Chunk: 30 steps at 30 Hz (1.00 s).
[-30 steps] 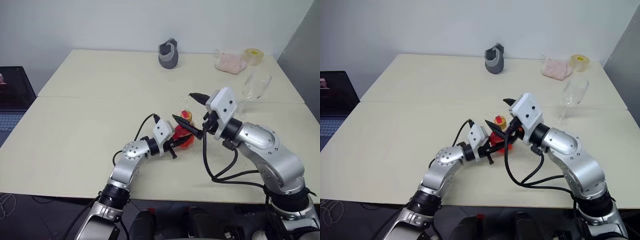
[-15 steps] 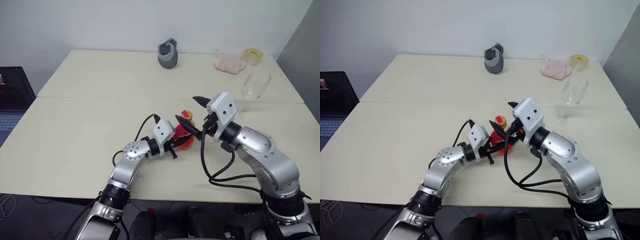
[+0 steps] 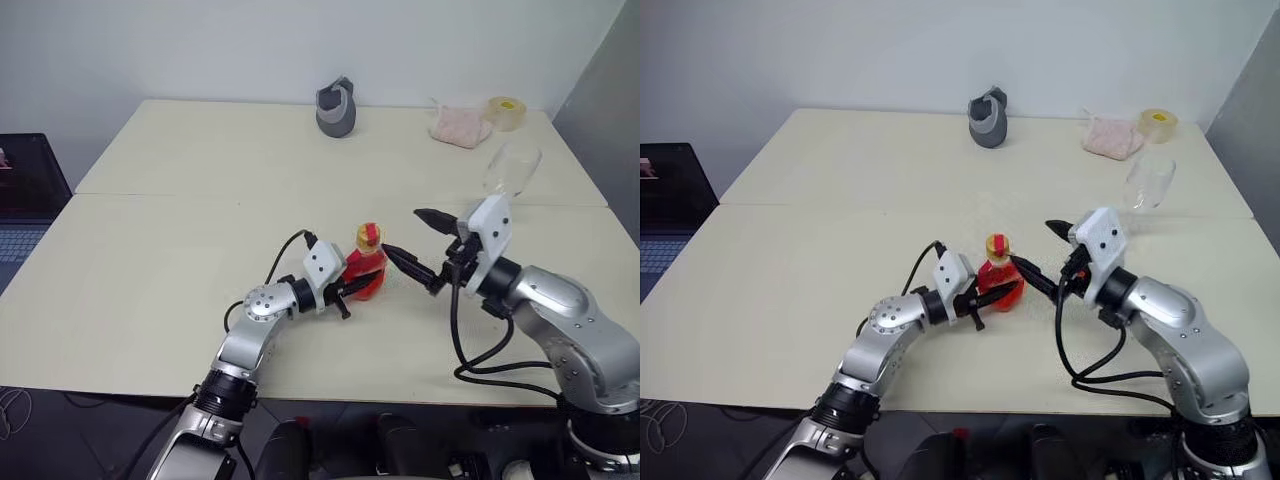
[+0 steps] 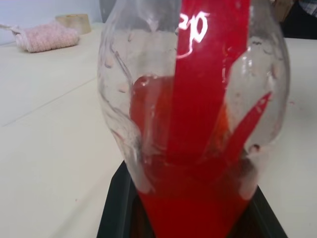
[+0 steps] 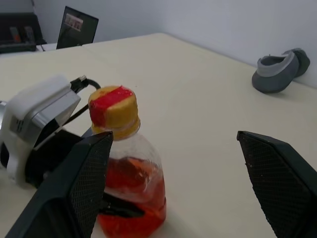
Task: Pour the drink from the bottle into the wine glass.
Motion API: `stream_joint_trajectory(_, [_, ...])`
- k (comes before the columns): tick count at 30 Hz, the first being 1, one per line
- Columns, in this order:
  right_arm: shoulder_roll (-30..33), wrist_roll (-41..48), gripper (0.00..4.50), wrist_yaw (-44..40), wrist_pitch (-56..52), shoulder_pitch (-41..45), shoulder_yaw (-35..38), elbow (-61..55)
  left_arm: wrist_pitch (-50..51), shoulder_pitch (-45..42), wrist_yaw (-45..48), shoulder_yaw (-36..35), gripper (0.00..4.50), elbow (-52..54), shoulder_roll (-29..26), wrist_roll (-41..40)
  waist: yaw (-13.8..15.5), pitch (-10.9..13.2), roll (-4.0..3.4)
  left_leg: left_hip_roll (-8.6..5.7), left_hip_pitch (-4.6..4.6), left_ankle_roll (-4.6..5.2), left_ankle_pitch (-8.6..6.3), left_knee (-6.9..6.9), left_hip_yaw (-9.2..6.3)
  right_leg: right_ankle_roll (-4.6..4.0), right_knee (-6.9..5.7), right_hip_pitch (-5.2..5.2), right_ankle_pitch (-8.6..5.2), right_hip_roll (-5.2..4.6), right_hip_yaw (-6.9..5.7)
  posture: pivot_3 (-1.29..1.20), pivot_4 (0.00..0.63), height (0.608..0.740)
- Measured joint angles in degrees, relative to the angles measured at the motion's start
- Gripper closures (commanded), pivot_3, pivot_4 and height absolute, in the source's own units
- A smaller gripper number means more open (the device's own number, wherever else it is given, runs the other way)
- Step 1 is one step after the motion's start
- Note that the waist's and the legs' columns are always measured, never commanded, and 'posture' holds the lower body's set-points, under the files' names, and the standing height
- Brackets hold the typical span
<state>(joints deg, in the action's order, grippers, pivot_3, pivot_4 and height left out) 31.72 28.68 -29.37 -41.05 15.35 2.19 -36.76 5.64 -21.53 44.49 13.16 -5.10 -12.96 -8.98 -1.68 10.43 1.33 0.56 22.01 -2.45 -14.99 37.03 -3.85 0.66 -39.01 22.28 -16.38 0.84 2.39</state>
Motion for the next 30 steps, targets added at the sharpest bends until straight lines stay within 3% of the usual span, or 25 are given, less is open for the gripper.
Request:
stream_joint_trajectory(7, [3.8, 6.2, 0.23, -3.6, -2.6, -0.2, 3.0, -1.1, 0.0, 0.0, 0.1, 0.0, 3.73, 0.0, -0.4, 0.0, -0.1, 0.0, 0.00, 0.03, -0.02, 0.00, 0.00, 0.00, 0.03, 0.00, -0.01, 0.00, 0.00, 0.04, 0.02, 0.00, 0.150, 0.740])
stream_joint_trajectory(13, [-1.0, 8.4, 0.23, 1.4, -5.4, 5.1, -1.5, -3.7, 0.0, 0.0, 0.1, 0.0, 3.73, 0.0, -0.3, 0.0, 0.0, 0.0, 0.00, 0.03, 0.00, 0.00, 0.00, 0.00, 0.01, 0.00, 0.00, 0.00, 0.00, 0.06, 0.01, 0.00, 0.150, 0.740])
stream_joint_trajectory(22, [-5.3, 3.9, 0.23, 5.9, -5.4, 7.6, -6.0, 0.2, 0.0, 0.0, -0.1, 0.0, 3.73, 0.0, 0.0, 0.0, 0.0, 0.0, 0.00, 0.02, 0.00, 0.00, 0.00, 0.00, -0.01, 0.00, 0.00, 0.01, 0.00, 0.00, 0.00, 0.00, 0.150, 0.740])
stream_joint_trajectory(25, [-5.7, 3.2, 0.84, 5.8, -4.9, 8.1, -6.3, 1.3, 0.0, 0.0, -0.1, 0.0, 3.73, 0.0, 0.1, 0.0, 0.0, 0.0, 0.00, 0.02, 0.00, 0.00, 0.00, -0.01, -0.02, 0.00, 0.01, 0.01, 0.00, 0.01, -0.01, 0.00, 0.150, 0.740])
stream_joint_trajectory(30, [-5.9, 1.7, 2.54, 5.3, -4.2, 8.5, -8.0, 1.9, 0.0, 0.2, -0.3, 0.0, 3.73, 0.0, 0.1, 0.0, 0.0, 0.0, 0.00, 0.02, 0.01, 0.00, 0.00, 0.00, -0.01, 0.00, 0.01, 0.01, 0.00, 0.00, 0.00, 0.00, 0.150, 0.740])
